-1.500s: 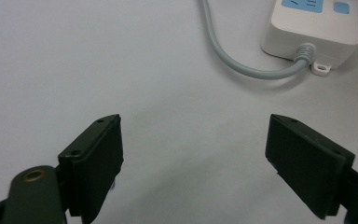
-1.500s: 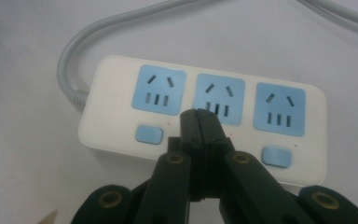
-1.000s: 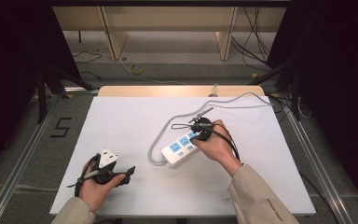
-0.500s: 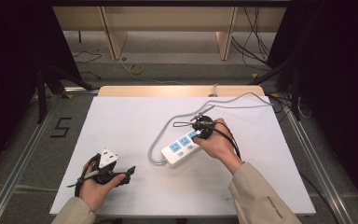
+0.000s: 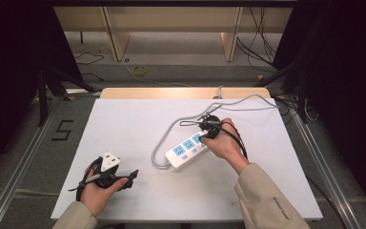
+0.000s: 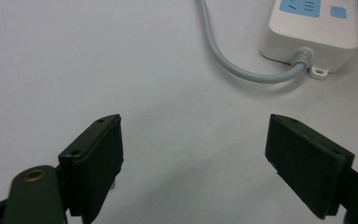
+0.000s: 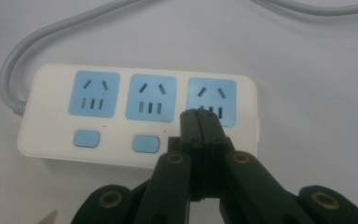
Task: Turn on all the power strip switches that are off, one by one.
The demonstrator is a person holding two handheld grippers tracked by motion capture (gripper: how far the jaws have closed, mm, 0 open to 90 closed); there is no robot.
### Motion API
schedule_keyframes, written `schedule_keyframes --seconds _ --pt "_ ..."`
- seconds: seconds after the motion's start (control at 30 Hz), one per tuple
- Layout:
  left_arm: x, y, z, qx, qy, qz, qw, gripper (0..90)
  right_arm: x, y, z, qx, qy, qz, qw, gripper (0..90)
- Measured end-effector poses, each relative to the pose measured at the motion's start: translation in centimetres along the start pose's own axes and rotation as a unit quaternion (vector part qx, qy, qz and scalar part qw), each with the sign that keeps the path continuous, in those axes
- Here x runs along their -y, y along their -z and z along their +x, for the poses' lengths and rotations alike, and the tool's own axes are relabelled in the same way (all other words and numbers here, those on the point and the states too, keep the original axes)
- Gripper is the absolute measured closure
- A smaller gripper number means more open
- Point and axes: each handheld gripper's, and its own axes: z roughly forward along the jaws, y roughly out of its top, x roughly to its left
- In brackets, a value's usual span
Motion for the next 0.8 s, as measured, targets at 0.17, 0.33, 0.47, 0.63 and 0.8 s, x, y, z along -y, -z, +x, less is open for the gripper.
schedule_keyframes --seconds 0.17,0.33,0.47,0.63,0.8 --pt "-0.05 -0.09 -0.13 0.000 -0.002 0.000 1.0000 18.9 -0.12 -0.19 -0.25 0.005 0.003 0.007 1.0000 90.0" --pt "-0.03 -0.14 -0.18 0.001 0.000 0.002 1.0000 18.9 -0.04 -0.34 -0.37 0.006 0.002 0.014 0.9999 90.0" --pt "0.00 -0.06 -0.30 0.001 -0.001 0.001 1.0000 18.9 -0.02 -0.31 -0.46 0.008 0.002 0.012 0.9999 90.0" --pt "0.02 -0.05 -0.24 0.002 0.000 0.002 1.0000 18.9 0.00 -0.34 -0.62 0.011 0.000 0.015 0.9998 90.0" --pt "-0.01 -0.18 -0.31 0.003 -0.003 0.003 1.0000 19.0 -0.16 -0.48 -0.80 0.011 0.000 0.017 0.9998 90.0"
